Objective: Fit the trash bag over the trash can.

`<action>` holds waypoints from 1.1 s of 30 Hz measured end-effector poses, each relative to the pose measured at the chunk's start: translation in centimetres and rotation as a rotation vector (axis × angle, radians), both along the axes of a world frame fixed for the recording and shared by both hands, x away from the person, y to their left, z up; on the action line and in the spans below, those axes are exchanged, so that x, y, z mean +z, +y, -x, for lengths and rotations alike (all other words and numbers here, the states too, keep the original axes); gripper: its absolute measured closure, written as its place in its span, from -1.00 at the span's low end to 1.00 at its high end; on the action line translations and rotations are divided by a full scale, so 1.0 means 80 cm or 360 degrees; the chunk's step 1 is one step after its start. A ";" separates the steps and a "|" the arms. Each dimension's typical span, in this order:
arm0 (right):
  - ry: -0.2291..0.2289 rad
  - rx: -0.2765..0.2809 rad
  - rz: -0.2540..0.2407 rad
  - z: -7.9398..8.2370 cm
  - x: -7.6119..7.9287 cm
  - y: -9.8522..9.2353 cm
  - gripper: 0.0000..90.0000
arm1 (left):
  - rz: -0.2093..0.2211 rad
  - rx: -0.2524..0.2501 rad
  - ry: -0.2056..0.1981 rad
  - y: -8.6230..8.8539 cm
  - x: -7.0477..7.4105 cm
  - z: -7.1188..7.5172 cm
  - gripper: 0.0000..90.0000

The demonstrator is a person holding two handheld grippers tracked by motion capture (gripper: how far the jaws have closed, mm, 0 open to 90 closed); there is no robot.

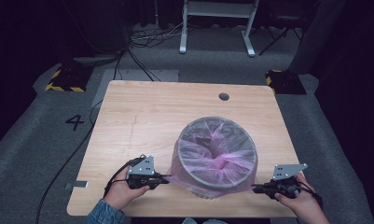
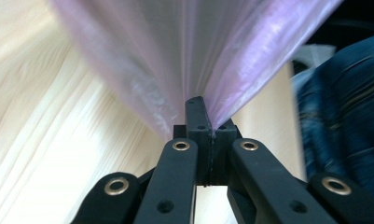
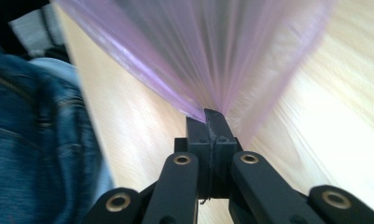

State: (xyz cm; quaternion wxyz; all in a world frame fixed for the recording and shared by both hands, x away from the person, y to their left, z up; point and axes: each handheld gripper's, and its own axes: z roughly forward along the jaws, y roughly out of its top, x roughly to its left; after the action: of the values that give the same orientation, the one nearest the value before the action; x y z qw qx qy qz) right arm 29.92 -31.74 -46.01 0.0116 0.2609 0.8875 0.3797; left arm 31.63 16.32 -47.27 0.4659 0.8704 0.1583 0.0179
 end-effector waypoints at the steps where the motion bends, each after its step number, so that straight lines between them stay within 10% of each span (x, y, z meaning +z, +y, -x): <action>1: 0.0010 -0.0033 0.0010 0.000 -0.004 -0.004 1.00 | -0.0027 0.0018 0.0022 0.003 -0.005 -0.001 1.00; 7: 0.0060 -0.0092 0.0047 0.006 -0.011 -0.015 0.93 | -0.0069 0.0043 0.0082 0.011 -0.013 0.004 0.85; 14: -0.0168 -0.0112 -0.0123 0.025 0.029 -0.027 -0.17 | 0.0177 0.0138 -0.0048 0.024 0.025 0.023 -0.30; 25: -0.0327 -0.0097 -0.0251 -0.003 0.064 0.005 -0.49 | 0.0137 0.0134 -0.0182 -0.018 0.061 0.021 -0.54; 27: -0.0318 -0.0064 -0.0256 -0.012 0.061 0.017 -0.42 | 0.0106 0.0130 -0.0212 -0.034 0.065 0.021 -0.47; 29: -0.0302 0.0014 -0.0252 -0.020 0.061 0.023 0.28 | 0.0106 0.0088 -0.0231 -0.039 0.067 0.017 0.09; 33: -0.0232 0.0005 -0.0164 -0.035 0.055 0.018 0.96 | 0.0113 0.0071 -0.0140 -0.041 0.063 0.007 0.80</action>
State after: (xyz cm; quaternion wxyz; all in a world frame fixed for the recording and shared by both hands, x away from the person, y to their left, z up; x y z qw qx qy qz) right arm 32.71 -30.31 -41.64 0.0620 0.2314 0.8641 0.4427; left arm 31.07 13.01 -42.20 0.5025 0.8479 0.1576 0.0611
